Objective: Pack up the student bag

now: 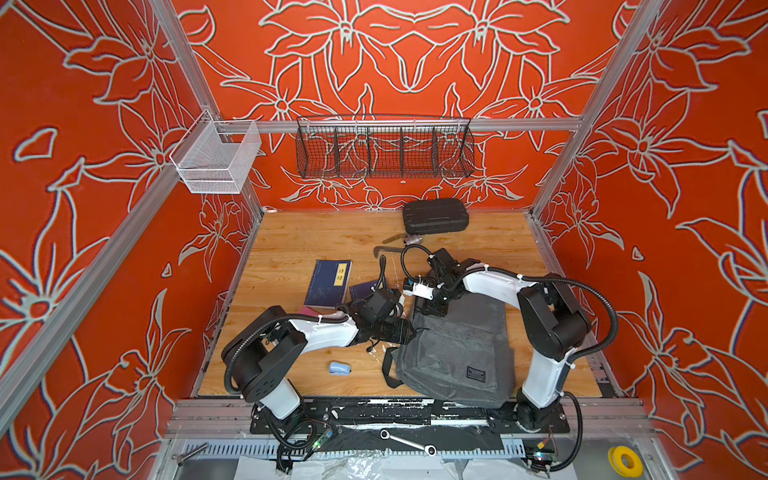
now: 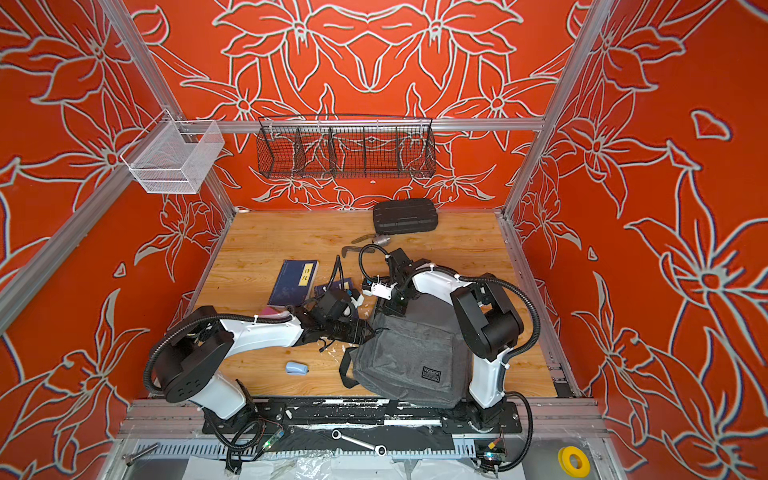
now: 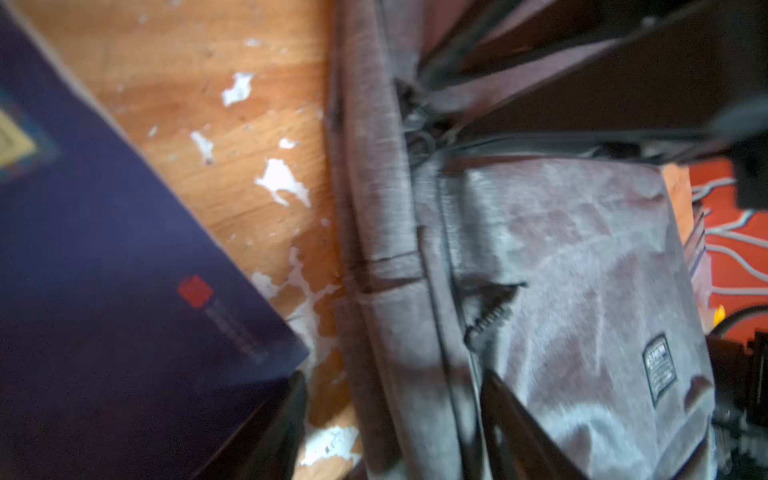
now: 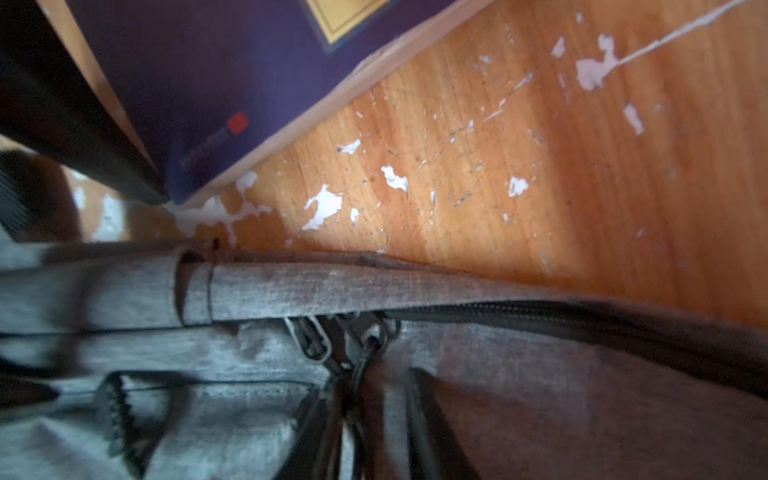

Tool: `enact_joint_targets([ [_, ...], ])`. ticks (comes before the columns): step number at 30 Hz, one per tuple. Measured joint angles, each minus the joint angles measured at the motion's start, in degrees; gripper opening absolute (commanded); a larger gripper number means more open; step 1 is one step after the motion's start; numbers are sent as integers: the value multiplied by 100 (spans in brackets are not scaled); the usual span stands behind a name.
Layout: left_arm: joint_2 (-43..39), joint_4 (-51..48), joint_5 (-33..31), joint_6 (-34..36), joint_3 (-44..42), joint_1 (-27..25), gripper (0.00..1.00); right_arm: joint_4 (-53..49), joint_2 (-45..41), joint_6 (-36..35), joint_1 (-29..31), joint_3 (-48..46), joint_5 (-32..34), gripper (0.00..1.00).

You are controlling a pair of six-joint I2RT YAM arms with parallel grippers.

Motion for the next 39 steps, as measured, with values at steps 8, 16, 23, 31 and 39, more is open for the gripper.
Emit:
enact_joint_targets([
  [8,210,85,-48,-39,42,-4,18,358,-212,203,20,-122,450,0],
  [16,166,-24,-160,15,138,-4,0,546,-557,525,0,-94,640,0],
  [23,-155,-188,-490,70,-17,-4,0,402,-555,1056,-306,304,669,0],
  [31,-745,-149,-966,48,-262,-4,0,42,-411,1547,-721,870,367,0],
  [39,-850,-1038,-1244,363,127,0,54,-13,-393,1360,-933,1222,-229,0],
])
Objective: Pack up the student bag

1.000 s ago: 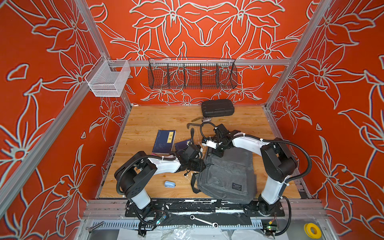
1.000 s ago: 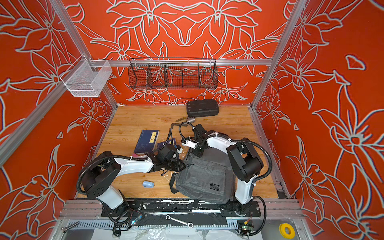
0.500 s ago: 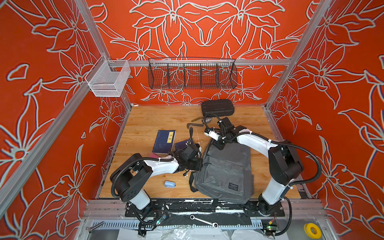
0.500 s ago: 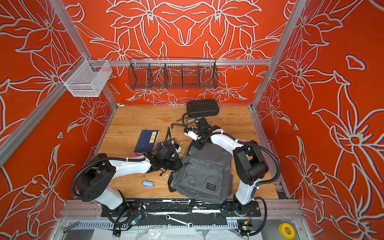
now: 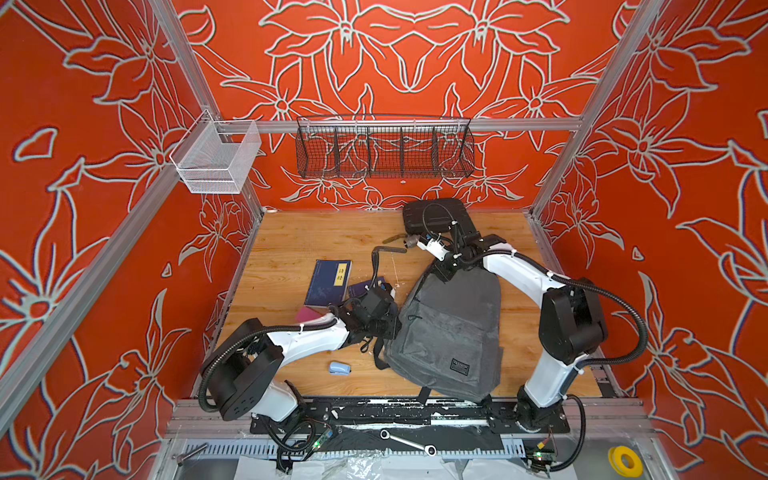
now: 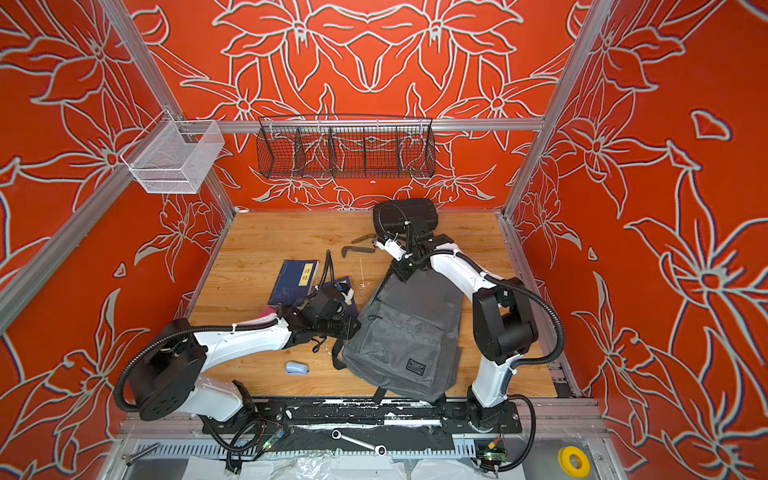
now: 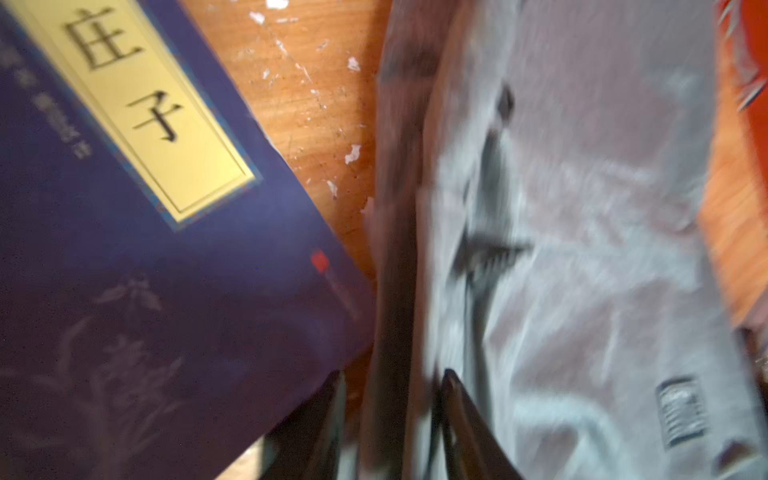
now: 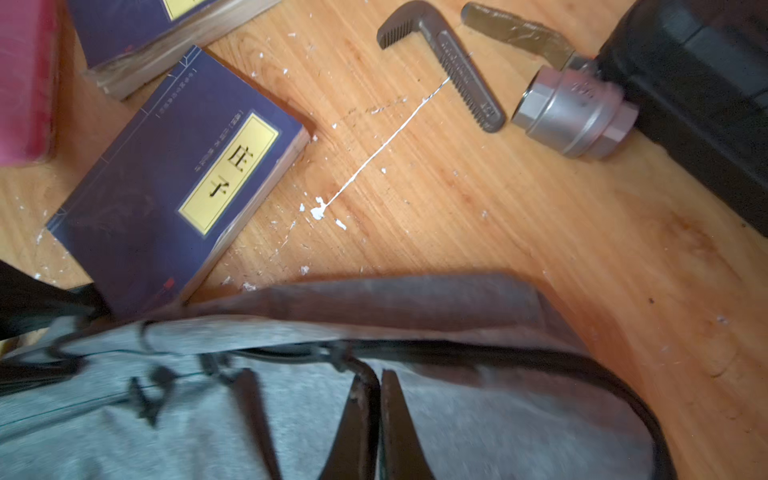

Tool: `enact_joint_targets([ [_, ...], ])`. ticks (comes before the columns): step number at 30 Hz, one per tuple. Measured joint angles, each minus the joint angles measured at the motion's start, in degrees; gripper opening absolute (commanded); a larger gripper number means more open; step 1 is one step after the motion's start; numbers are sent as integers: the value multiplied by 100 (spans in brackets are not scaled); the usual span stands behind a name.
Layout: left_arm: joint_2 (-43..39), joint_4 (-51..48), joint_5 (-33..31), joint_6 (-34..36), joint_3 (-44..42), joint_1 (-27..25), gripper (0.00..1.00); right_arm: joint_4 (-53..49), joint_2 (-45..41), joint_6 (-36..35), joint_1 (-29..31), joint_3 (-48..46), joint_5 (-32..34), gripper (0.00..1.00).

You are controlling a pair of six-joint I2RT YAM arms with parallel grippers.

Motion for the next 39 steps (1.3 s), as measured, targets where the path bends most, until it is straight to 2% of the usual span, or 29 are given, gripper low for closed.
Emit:
enact_joint_targets([
  [3,0,-385,-201,306,525,0,66,7,0,-24,-57,0,-103,0],
  [5,-2,-437,-297,542,850,33,67,9,0,-39,-59,0,-192,0],
  [9,173,-444,-136,979,1403,345,67,9,-2,-74,-33,-2,-358,0],
  [15,1368,-358,494,1519,2319,879,65,9,-2,-74,-31,-2,-549,0],
  [23,2393,-330,1182,1770,3032,909,61,7,-4,15,-28,-2,-640,0],
  [26,2594,-317,1360,1781,3237,933,54,4,-4,96,-20,-2,-654,0],
  [27,2653,-313,1390,1779,3303,942,48,2,-4,122,-17,-2,-656,0],
  [30,2833,-278,1510,1718,3445,984,22,2,-4,229,-4,0,-660,0],
  [33,2964,-251,1628,1631,3506,1040,1,-15,-4,354,-2,2,-601,0],
  [39,2870,-83,1670,1482,3351,1082,0,-46,-4,767,-37,94,-168,0],
])
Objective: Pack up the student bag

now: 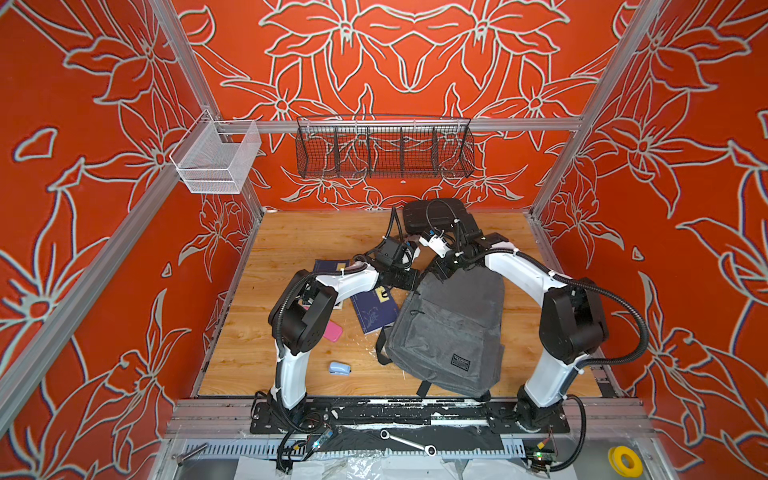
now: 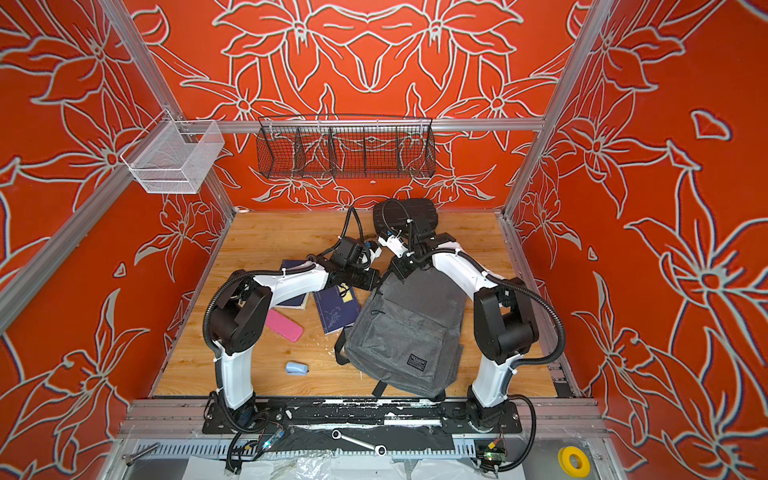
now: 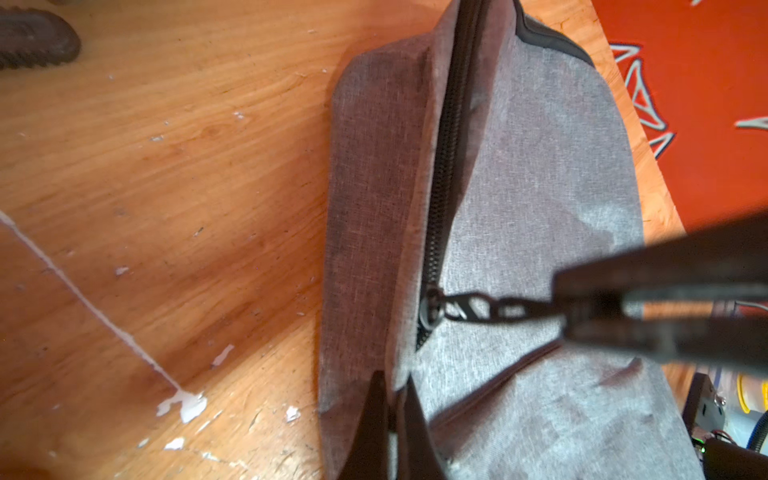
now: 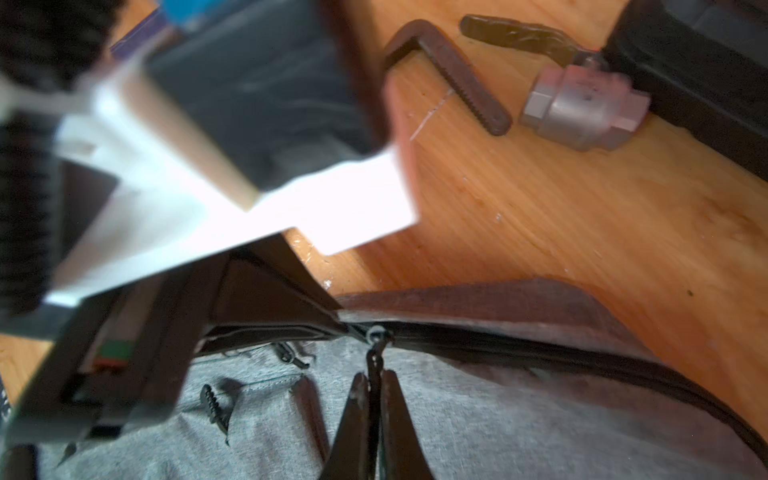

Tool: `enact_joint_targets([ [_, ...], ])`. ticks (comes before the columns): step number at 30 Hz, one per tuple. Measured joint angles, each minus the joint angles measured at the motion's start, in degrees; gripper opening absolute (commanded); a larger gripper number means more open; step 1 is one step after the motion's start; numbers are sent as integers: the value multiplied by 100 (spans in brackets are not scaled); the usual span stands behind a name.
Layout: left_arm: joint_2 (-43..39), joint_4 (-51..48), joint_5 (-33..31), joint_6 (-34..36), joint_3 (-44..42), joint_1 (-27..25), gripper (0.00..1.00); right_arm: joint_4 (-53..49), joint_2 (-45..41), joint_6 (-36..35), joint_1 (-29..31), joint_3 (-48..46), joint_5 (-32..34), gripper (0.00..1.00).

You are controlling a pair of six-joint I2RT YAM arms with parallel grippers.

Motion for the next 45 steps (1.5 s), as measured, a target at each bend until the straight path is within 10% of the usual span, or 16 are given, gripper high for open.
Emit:
enact_joint_targets([
  [38,-2402,1163,-323,-280,-2343,348,0,-507,-302,815,-1215,1515,411,0],
  [45,-2503,935,-326,-190,-2227,361,50,-400,-717,529,-1110,1508,-415,0],
])
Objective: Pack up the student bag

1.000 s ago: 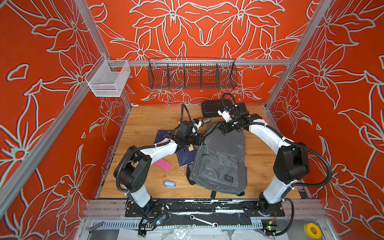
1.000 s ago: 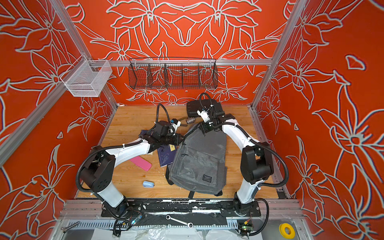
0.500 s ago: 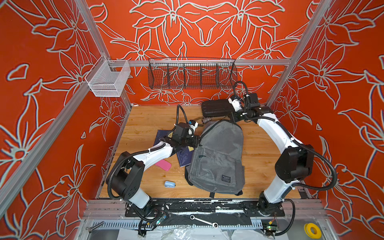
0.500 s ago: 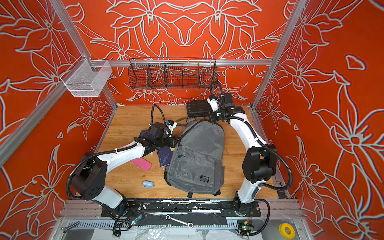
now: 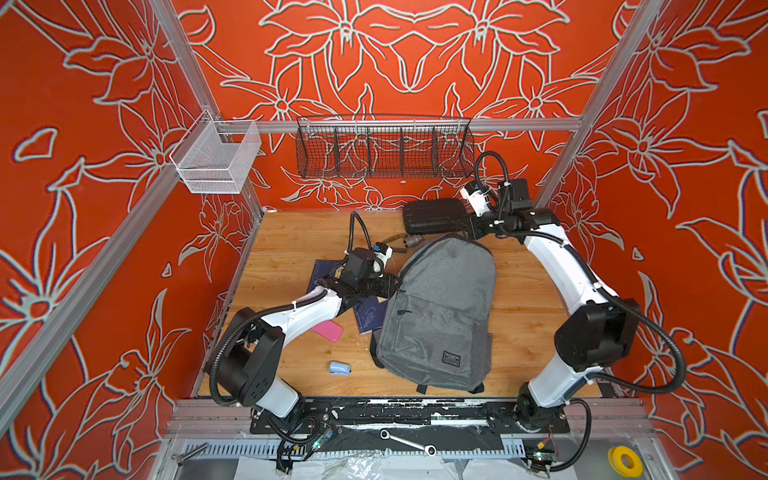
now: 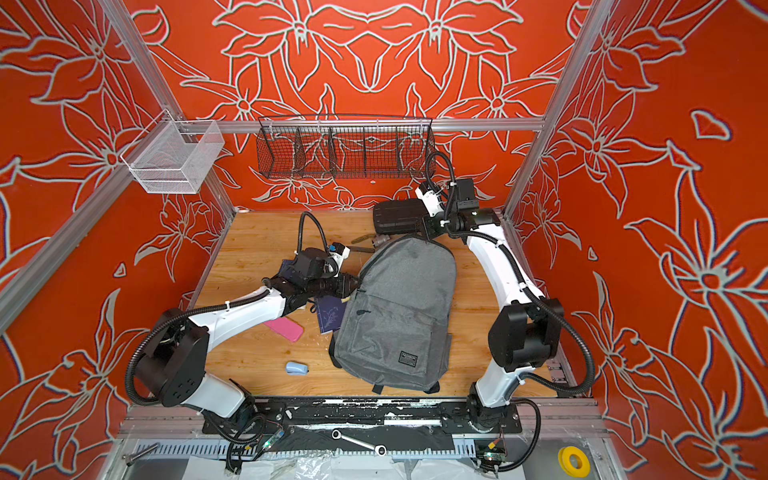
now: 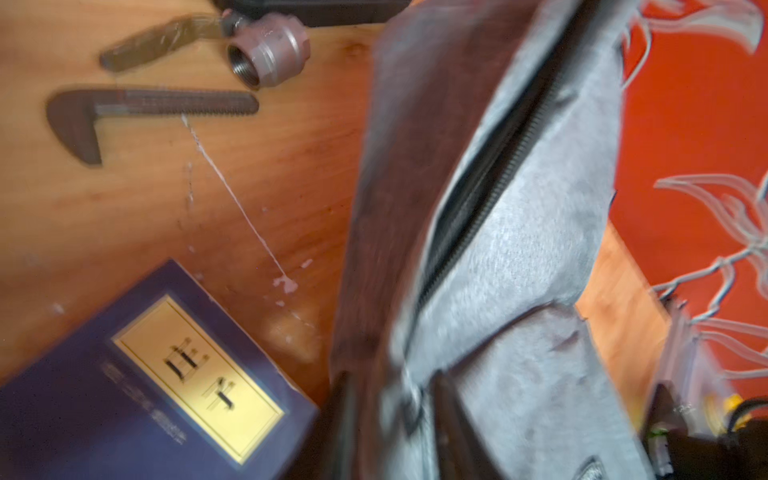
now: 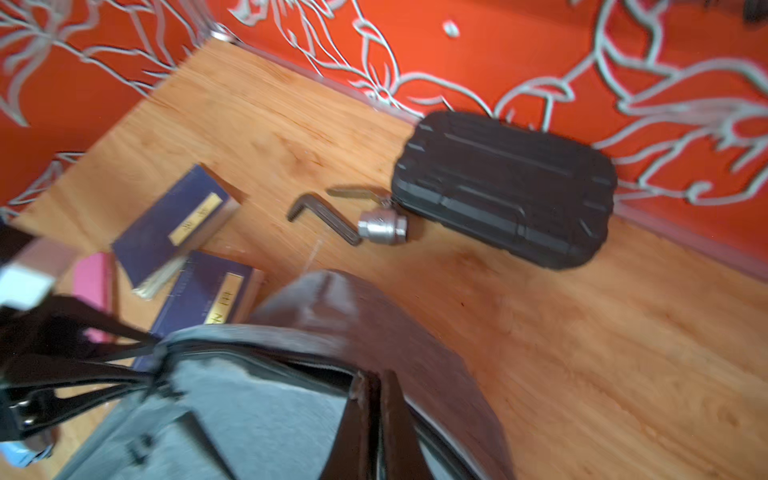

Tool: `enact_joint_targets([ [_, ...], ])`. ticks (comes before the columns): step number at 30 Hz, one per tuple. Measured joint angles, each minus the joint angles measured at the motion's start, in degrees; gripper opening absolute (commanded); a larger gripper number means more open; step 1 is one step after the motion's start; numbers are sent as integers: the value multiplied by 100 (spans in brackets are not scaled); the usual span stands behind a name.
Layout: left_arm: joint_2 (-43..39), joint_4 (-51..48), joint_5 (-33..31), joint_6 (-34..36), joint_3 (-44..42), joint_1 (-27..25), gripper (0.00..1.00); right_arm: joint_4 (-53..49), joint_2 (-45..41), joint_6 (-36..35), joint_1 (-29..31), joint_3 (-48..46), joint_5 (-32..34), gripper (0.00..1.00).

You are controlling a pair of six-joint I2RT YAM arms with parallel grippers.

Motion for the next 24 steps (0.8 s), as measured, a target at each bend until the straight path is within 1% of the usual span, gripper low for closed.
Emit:
enact_joint_targets([
  [3,-20,-256,-44,280,483,4,63,46,-317,-101,136,0,-313,0],
  [5,-31,-404,-44,553,955,4,67,66,-461,-186,251,2,-474,0],
  [7,-24,-595,-28,872,1532,-7,69,66,-564,-278,380,2,-610,0],
  [12,278,-1161,109,1849,3187,-90,70,63,-640,-343,562,2,-811,0],
  [15,570,-1569,136,2406,3842,-214,69,63,-649,-343,595,2,-855,0],
  [18,896,-1998,127,2817,4234,-352,67,63,-684,-341,619,4,-876,0],
  [24,1390,-2623,46,3246,4509,-428,64,63,-767,-326,695,35,-905,0],
])
